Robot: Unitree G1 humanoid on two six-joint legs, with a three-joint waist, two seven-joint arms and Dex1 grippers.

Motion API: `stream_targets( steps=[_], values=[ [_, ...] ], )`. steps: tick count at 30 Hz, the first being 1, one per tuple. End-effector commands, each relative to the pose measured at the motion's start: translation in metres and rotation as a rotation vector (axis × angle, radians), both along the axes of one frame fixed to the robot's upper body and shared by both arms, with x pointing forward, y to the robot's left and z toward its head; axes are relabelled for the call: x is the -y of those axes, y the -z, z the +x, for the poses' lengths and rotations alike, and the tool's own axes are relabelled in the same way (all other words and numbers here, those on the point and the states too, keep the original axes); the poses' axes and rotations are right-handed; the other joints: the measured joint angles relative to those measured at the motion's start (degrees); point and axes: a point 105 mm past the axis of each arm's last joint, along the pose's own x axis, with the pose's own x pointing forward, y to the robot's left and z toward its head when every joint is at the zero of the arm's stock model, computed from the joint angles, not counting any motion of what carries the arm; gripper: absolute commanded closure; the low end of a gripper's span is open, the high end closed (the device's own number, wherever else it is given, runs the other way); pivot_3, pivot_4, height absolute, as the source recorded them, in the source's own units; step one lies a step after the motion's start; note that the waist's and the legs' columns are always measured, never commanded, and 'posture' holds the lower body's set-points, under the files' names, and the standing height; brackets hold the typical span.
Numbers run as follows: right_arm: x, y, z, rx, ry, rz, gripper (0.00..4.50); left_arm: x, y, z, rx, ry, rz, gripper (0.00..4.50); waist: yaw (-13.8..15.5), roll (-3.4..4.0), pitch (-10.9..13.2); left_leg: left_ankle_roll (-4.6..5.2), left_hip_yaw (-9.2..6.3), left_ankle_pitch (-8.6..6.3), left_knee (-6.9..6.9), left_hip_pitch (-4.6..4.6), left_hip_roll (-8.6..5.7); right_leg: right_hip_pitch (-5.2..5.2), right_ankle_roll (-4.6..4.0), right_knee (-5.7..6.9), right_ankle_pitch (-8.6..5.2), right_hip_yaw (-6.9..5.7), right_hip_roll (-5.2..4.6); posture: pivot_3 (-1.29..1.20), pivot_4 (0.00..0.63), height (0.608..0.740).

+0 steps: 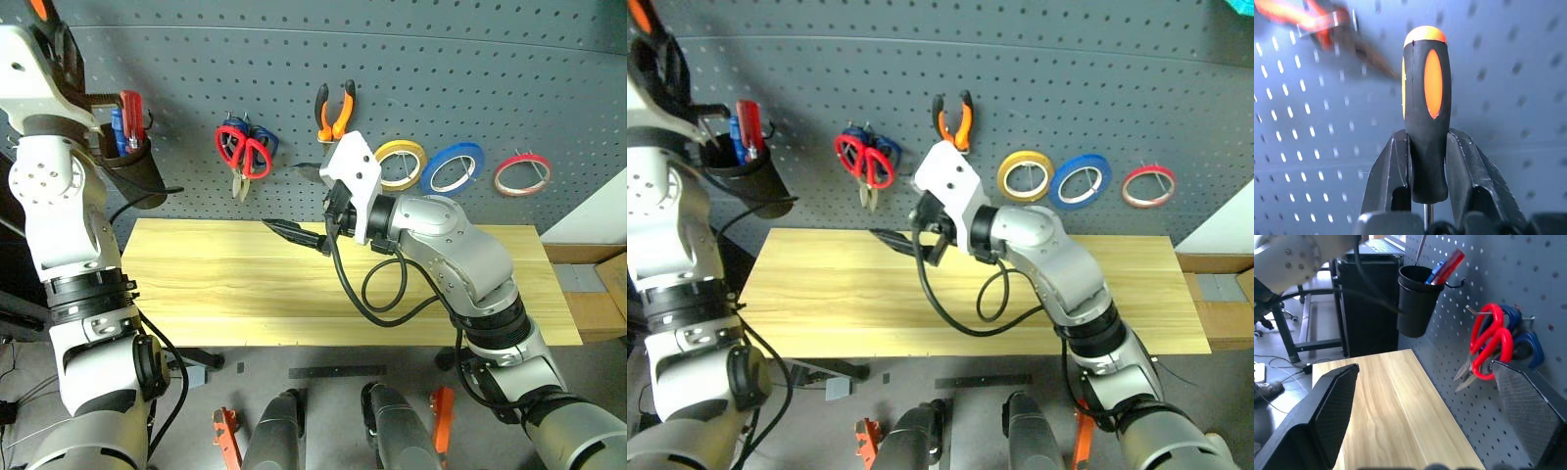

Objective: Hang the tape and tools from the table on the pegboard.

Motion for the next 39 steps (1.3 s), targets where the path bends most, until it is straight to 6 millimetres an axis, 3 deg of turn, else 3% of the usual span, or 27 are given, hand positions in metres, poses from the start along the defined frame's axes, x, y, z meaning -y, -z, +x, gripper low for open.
stream_targets(
  steps=[1,3,4,8,13,18,21,23,25,29,33,36,39],
  values=[
    [0.000,-0.012,-0.008,0.053,-0.018,0.023,0.00,0.005,-0.006,0.004,0.051,0.003,0.010,3.84,0.0,0.00,0.0,0.00,0.00,0.00,0.01,0.00,-0.01,0.00,0.00,0.01,0.00,0.00,0.00,-0.07,0.216,0.740],
    [0.001,-0.012,-0.007,0.056,-0.009,0.017,0.00,0.003,0.005,0.005,0.043,-0.007,-0.008,3.84,-0.1,0.00,0.0,0.00,-0.01,0.00,0.03,-0.02,-0.01,0.00,0.00,0.01,0.00,0.00,-0.01,-0.08,0.218,0.740],
    [0.002,-0.012,-0.006,0.057,-0.005,0.015,0.00,0.001,0.008,0.004,0.044,-0.014,-0.016,3.13,-0.2,0.00,0.0,0.01,-0.01,0.00,0.04,-0.03,-0.01,0.00,0.00,0.00,0.00,0.00,-0.01,-0.08,0.218,0.740],
    [0.004,-0.011,-0.006,0.057,0.003,0.013,0.00,0.000,0.013,-0.001,0.062,-0.024,-0.033,1.93,-0.4,0.00,0.0,0.01,0.04,-0.01,0.03,-0.03,0.00,-0.06,0.00,0.04,0.00,0.06,-0.02,-0.08,0.214,0.740],
    [0.006,-0.013,-0.006,0.062,0.001,0.014,0.00,0.010,0.004,-0.010,0.113,0.000,-0.004,0.25,-0.3,-0.03,0.0,0.00,0.06,0.00,0.06,-0.03,0.01,-0.09,-0.01,0.13,0.01,0.08,-0.01,-0.08,0.207,0.740],
    [0.021,-0.031,-0.013,0.061,-0.028,0.101,0.00,0.065,-0.022,-0.030,0.191,0.197,0.139,0.25,-0.3,-0.04,0.0,0.00,0.06,0.00,0.07,-0.05,0.00,-0.08,-0.01,0.13,0.01,0.09,-0.01,-0.08,0.193,0.740],
    [0.035,-0.036,-0.018,0.043,-0.038,0.141,0.00,0.105,-0.014,-0.034,0.118,0.412,0.222,0.25,-0.1,-0.08,-0.2,0.00,0.05,0.00,0.08,-0.06,-0.01,-0.03,-0.01,0.08,0.01,0.09,-0.02,-0.08,0.181,0.740],
    [0.045,-0.036,-0.022,0.017,-0.048,0.159,0.00,0.129,0.006,-0.033,-0.013,0.569,0.241,0.25,-0.2,-0.07,-0.4,0.00,0.07,-0.01,0.09,-0.04,-0.02,0.01,-0.01,0.08,0.01,0.11,-0.01,-0.08,0.172,0.740],
    [0.053,-0.031,-0.024,-0.009,-0.047,0.160,0.00,0.142,0.030,-0.031,-0.152,0.657,0.209,0.25,-0.3,0.03,-0.6,0.00,0.08,-0.01,0.08,-0.02,-0.01,0.02,-0.01,0.12,0.01,0.13,-0.01,-0.08,0.160,0.740],
    [0.070,-0.006,-0.025,-0.055,0.011,0.108,0.00,0.147,0.085,-0.027,-0.417,0.667,0.086,0.25,-0.7,0.06,-1.0,0.01,0.11,0.00,0.11,0.04,0.04,0.02,-0.01,0.25,0.01,0.20,0.09,-0.08,0.140,0.740],
    [0.082,0.021,-0.030,-0.108,0.065,0.080,0.00,0.154,0.124,-0.036,-0.526,0.683,0.012,0.25,-0.7,0.34,-2.3,0.00,0.16,0.00,0.12,0.09,0.06,0.06,-0.01,0.26,0.01,0.29,0.13,-0.09,0.120,0.740],
    [0.088,0.052,-0.031,-0.167,0.141,0.072,0.00,0.158,0.162,-0.045,-0.629,0.698,-0.012,0.25,-0.7,0.40,-3.6,0.00,0.25,0.00,0.09,0.20,0.06,0.13,-0.01,0.23,0.00,0.38,0.14,-0.09,0.108,0.740],
    [0.096,0.077,-0.028,-0.168,0.211,0.047,0.00,0.157,0.179,-0.049,-0.655,0.685,0.007,0.25,-0.6,0.42,-4.1,0.01,0.35,0.00,0.11,0.48,0.08,0.51,-0.01,0.14,-0.01,0.40,0.23,-0.09,0.090,0.740]
  ],
)
